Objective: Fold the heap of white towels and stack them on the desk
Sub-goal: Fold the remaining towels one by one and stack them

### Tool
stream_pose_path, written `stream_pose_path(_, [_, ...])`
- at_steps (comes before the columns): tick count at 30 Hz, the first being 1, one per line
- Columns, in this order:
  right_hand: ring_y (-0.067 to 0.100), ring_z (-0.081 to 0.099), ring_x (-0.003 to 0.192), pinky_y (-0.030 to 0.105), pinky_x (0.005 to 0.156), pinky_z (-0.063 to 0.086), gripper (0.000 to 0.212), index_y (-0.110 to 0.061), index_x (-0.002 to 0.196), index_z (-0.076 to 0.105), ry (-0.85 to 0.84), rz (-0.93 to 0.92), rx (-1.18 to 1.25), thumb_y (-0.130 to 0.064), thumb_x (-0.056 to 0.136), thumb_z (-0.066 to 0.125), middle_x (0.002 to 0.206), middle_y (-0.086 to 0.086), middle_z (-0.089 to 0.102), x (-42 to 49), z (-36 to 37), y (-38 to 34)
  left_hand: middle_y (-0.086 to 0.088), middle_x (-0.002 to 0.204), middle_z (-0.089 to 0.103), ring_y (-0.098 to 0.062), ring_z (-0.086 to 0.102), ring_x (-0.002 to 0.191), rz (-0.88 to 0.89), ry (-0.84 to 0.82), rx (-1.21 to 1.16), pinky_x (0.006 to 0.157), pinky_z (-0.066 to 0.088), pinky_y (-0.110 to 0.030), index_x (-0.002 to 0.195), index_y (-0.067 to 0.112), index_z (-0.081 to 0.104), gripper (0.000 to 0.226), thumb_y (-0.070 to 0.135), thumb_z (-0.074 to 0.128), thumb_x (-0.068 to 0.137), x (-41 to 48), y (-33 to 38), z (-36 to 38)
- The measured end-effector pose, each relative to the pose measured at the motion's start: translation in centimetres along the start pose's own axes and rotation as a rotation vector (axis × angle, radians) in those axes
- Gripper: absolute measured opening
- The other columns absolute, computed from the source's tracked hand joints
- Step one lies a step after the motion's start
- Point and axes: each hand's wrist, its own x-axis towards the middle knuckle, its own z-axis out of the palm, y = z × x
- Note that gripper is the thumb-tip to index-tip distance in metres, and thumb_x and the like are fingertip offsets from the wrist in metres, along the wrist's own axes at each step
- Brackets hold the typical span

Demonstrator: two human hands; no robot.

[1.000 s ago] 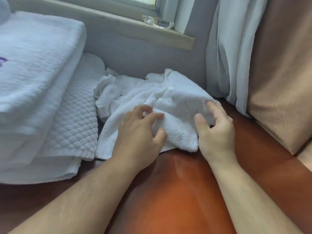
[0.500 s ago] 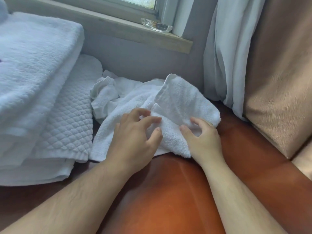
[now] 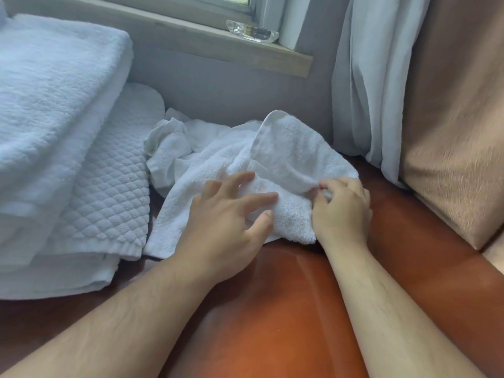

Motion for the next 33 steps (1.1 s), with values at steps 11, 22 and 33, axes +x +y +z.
stream_pose_path(11, [0.031,0.075,0.097,0.046,0.073,0.061,0.025,-0.011,0.116,0.074,-0.045,0.82,1.566,-0.019,0.096,0.06,0.109,0.009,0.076,-1.4,-7.2,0.5,0.022,0.164,0.006,-0.002,0.006,0.136,-0.033,-0.081,0.052,0.109,0.006,-0.035,0.143,0.058,0.036,0.079,0.09,0.013,0.075,-0.2,0.5,-0.1])
stream_pose_path(22, [0.001,0.052,0.125,0.024,0.097,0.044,0.074,-0.042,0.144,0.048,-0.266,0.222,0.436,-0.071,0.079,0.067,0.138,-0.019,0.056,-2.4,-6.1,2.3,0.025,0.136,0.046,-0.004,0.03,0.129,0.172,0.089,-0.101,0.109,0.023,-0.022,0.13,0.043,0.059,0.05,0.063,0.032,0.092,-0.9,1.5,-0.8])
stream_pose_path(33, [0.015,0.067,0.073,0.026,0.069,0.056,0.053,-0.019,0.074,0.066,-0.493,0.144,0.679,-0.071,0.079,0.057,0.075,-0.005,0.071,-3.3,-6.0,1.2,0.022,0.112,0.05,0.006,0.05,0.103,-0.182,0.201,-0.384,0.086,0.037,-0.015,0.153,0.037,0.027,0.103,0.073,0.066,0.065,0.0,0.6,-0.5])
